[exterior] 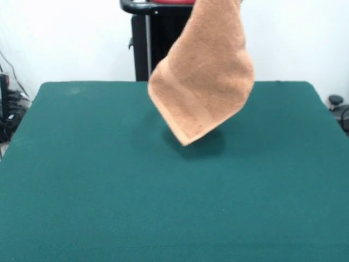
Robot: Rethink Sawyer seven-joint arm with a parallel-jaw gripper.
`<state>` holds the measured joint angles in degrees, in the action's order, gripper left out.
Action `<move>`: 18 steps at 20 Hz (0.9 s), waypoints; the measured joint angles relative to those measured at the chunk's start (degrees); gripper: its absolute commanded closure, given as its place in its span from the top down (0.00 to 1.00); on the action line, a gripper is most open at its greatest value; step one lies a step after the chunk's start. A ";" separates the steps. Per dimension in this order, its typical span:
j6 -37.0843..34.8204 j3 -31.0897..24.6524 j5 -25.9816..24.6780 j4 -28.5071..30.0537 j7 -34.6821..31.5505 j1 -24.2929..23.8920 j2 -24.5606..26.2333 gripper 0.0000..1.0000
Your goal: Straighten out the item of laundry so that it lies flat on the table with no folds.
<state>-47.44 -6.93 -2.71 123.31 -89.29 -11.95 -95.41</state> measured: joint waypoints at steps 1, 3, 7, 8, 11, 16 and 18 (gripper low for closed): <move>0.06 -0.01 -0.02 0.01 -0.34 0.13 0.02 0.00; 0.61 0.03 -0.55 0.00 -4.45 2.03 0.61 0.00; 1.00 0.17 -0.95 0.01 -8.38 4.13 1.53 0.00; 1.14 0.30 -0.94 0.01 -9.87 5.08 1.96 0.00; 1.43 0.65 -0.86 0.14 -11.67 6.63 2.53 0.00; 2.80 1.63 0.33 0.86 -13.03 8.74 2.72 0.00; 4.05 2.25 1.43 1.42 -13.03 9.88 2.86 0.00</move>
<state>-43.39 -4.68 -1.28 124.73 -102.31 -2.06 -92.55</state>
